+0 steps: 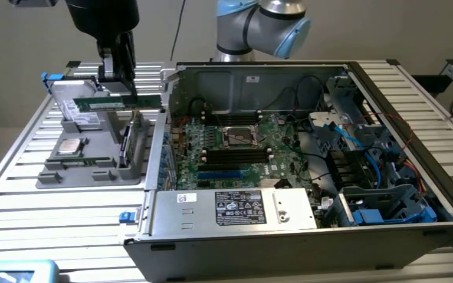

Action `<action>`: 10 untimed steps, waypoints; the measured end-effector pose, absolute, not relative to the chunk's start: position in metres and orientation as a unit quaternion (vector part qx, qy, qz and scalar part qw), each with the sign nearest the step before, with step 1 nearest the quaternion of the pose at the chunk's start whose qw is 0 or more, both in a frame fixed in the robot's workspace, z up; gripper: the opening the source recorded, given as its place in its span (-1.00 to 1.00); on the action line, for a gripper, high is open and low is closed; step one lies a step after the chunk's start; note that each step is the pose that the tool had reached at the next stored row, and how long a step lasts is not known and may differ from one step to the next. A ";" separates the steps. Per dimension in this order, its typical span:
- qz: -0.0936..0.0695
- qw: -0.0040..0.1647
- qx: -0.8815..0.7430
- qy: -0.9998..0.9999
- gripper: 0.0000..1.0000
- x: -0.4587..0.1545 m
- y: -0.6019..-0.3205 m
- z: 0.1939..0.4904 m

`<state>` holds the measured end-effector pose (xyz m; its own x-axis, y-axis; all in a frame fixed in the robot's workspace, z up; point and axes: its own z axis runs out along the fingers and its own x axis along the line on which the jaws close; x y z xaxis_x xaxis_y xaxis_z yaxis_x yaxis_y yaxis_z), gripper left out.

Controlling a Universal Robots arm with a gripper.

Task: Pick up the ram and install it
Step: 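Pick up the ram and move it above insertion slot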

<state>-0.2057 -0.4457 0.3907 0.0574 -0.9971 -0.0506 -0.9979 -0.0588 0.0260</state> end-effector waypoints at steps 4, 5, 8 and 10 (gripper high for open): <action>0.027 0.008 -0.727 0.686 -0.73 -0.187 -0.445 0.391; 0.027 0.008 -0.727 0.686 -0.73 -0.183 -0.445 0.391; 0.027 0.008 -0.727 0.686 -0.73 -0.169 -0.445 0.391; 0.027 0.008 -0.727 0.686 -0.73 -0.160 -0.444 0.391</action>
